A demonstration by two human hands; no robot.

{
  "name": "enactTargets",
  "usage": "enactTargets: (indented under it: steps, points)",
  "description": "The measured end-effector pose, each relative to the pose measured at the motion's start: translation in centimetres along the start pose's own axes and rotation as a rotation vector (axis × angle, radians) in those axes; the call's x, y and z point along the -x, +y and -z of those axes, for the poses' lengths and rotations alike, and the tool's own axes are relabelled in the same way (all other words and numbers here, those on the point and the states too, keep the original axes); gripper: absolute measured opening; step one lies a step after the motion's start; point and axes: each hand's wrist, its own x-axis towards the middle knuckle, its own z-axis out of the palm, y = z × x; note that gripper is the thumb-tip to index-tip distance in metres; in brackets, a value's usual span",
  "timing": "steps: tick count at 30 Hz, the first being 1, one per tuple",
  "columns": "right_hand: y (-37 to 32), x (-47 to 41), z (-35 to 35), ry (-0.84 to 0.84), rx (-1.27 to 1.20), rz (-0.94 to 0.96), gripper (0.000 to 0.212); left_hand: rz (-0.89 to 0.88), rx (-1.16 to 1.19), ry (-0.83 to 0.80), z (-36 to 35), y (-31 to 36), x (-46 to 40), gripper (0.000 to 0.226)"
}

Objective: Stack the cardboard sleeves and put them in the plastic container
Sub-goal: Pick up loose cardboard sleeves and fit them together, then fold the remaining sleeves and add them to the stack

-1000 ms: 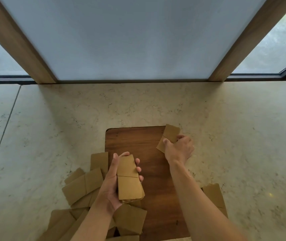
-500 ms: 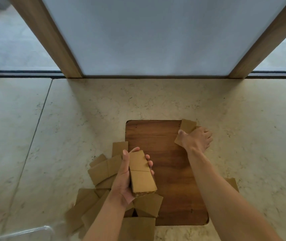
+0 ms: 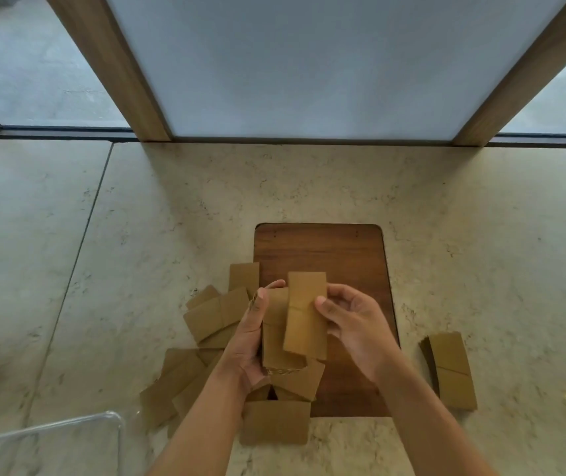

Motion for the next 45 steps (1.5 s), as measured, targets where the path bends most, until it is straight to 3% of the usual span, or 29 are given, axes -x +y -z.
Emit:
enactTargets:
  steps: [5,10,13,17,19,23,25,31,34,38,40,45]
  points:
    - [2.4,2.6,-3.7,0.174,0.454,0.076,0.020,-0.008,0.007,0.002,-0.7,-0.4,2.4,0.075]
    - [4.3,5.0,-5.9,0.395,0.579,0.290,0.046,-0.002,0.211,-0.002,0.1,-1.4,5.1,0.048]
    - [5.9,6.5,-6.6,0.497,0.480,0.461,0.034,-0.043,0.263,0.040,-0.1,-2.0,5.8,0.047]
    - [7.8,7.7,-8.1,0.478,0.303,0.591,0.012,-0.091,0.401,0.055,-1.9,-3.5,5.7,0.052]
    - [8.2,7.6,-8.0,0.534,0.333,0.614,0.016,-0.057,0.405,0.020,-2.7,-4.9,5.8,0.054]
    - [9.1,7.6,-6.9,0.611,0.423,0.696,0.028,-0.062,0.380,0.005,-3.7,-6.1,6.0,0.021]
    - [9.5,7.8,-6.1,0.650,0.391,0.716,0.024,-0.039,0.345,0.022,-4.4,-6.7,5.8,0.019]
    - [9.8,9.0,-3.3,0.772,0.240,0.686,0.012,-0.032,0.159,0.029,-6.5,-8.8,5.1,0.041]
    - [9.7,10.4,-1.3,0.750,0.210,0.536,0.008,0.034,0.109,-0.001,-7.9,-9.8,3.5,0.050]
    - [8.4,12.1,3.6,0.514,0.034,0.021,0.027,0.057,0.011,-0.105,-10.0,-11.4,1.6,0.061]
    - [7.3,12.8,6.6,0.357,-0.078,-0.139,0.030,0.079,-0.133,-0.174,-11.0,-12.4,1.0,0.061]
    - [7.1,13.5,12.2,0.220,-0.234,-0.010,0.046,0.139,-0.340,-0.231,-13.4,-14.5,-1.2,0.078]
